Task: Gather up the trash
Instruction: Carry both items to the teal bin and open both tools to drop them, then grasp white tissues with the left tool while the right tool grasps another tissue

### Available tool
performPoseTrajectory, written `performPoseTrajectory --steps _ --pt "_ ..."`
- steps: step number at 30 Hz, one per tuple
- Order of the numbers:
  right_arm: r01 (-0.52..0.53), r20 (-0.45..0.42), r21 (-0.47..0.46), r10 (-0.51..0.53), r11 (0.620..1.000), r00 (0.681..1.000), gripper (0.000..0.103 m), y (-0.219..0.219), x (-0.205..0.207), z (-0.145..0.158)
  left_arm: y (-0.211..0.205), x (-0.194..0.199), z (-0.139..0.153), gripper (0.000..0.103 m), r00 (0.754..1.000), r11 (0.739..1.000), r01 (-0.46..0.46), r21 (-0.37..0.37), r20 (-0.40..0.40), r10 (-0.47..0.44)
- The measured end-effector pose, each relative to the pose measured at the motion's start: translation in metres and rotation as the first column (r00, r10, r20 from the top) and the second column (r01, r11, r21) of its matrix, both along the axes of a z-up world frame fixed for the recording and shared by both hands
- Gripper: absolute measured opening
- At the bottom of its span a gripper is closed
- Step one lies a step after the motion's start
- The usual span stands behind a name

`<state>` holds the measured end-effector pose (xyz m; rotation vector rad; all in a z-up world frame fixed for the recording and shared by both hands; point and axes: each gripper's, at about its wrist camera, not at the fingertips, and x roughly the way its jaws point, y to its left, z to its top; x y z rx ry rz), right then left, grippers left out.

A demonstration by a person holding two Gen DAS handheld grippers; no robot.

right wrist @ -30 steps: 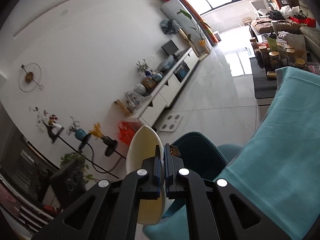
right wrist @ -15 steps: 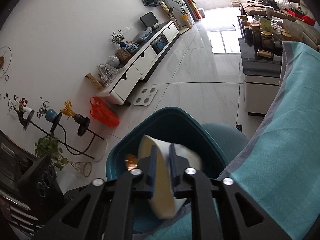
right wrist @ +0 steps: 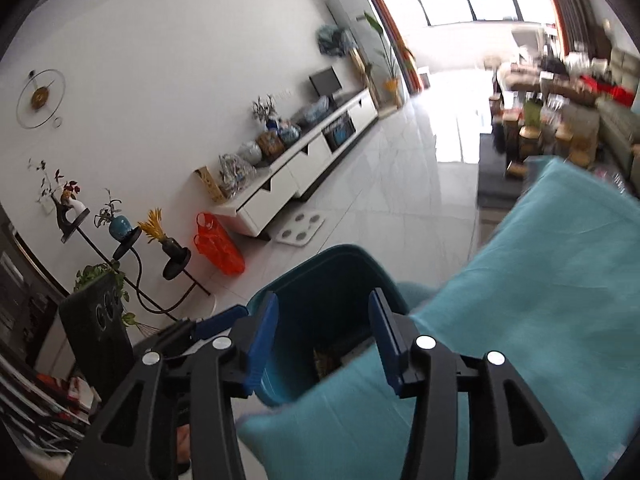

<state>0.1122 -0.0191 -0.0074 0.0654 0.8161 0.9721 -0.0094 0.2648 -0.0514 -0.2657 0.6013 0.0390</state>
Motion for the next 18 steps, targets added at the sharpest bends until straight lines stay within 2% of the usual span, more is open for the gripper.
performPoseTrajectory --steps 5,11,14,18 --pt "0.072 0.088 0.024 -0.074 0.997 0.993 0.052 -0.067 -0.021 0.023 -0.059 0.002 0.02 0.066 0.984 0.985 0.173 0.024 0.048 -0.174" --pt "0.237 0.11 0.018 -0.238 0.971 0.965 0.053 -0.156 -0.033 0.028 -0.14 0.011 0.02 0.066 0.918 0.919 0.393 0.02 0.051 -0.394" --pt "0.335 0.108 0.012 -0.335 0.942 0.936 0.053 -0.198 -0.039 0.023 -0.175 0.014 0.013 0.066 0.88 0.88 0.474 0.019 0.033 -0.474" --pt "0.464 0.1 -0.002 -0.461 0.886 0.882 0.053 -0.249 -0.051 0.014 -0.215 0.024 0.008 0.067 0.834 0.834 0.551 0.026 0.009 -0.552"
